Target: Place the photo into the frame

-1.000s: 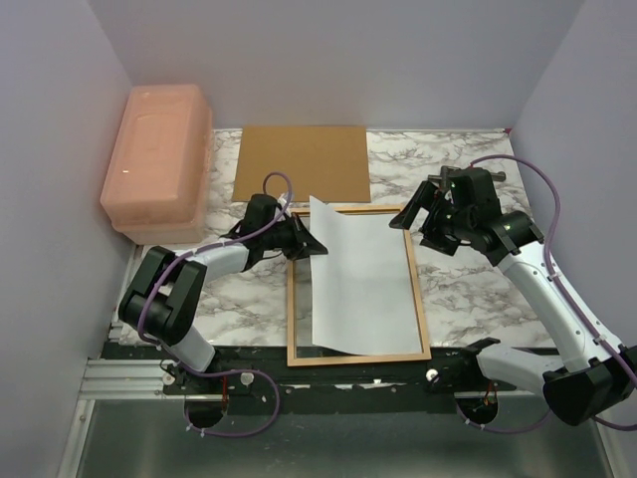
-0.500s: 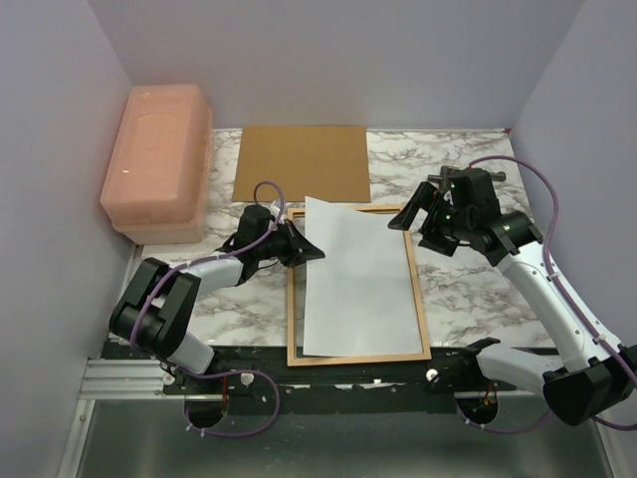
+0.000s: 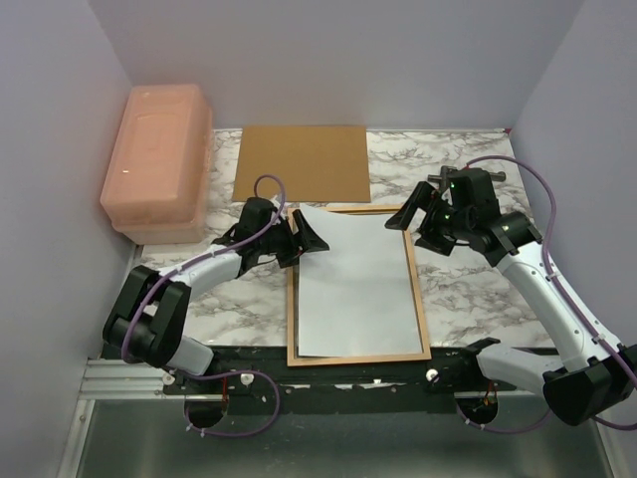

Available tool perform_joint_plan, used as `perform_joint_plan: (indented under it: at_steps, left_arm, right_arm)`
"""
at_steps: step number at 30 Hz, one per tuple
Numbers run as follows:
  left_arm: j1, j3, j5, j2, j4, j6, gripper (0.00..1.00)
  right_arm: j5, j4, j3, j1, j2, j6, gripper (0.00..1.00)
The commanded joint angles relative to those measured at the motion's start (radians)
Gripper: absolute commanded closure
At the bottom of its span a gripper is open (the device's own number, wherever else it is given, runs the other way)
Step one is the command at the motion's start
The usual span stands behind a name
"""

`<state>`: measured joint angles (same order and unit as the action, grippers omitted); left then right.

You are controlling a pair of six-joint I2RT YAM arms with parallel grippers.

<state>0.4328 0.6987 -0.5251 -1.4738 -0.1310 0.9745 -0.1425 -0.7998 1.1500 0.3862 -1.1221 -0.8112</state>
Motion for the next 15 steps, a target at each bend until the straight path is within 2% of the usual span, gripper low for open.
perform_joint_plan:
  at_steps: [1,8,15]
  left_arm:
    - [0.018,0.088,0.118,0.064,0.240,-0.136,0.17]
    - [0.057,0.199,0.288,0.089,0.479,-0.254,0.13]
    - [0.079,0.266,0.468,0.147,0.635,-0.329,0.11]
  right_arm:
    - [-0.033,0.035,-0.022,0.002,-0.001,-0.009,0.00]
    - [-0.054,0.046,-0.037,0.001,-0.004,-0.014,0.00]
    - [-0.075,0.057,-0.044,0.002,-0.014,-0.005,0.00]
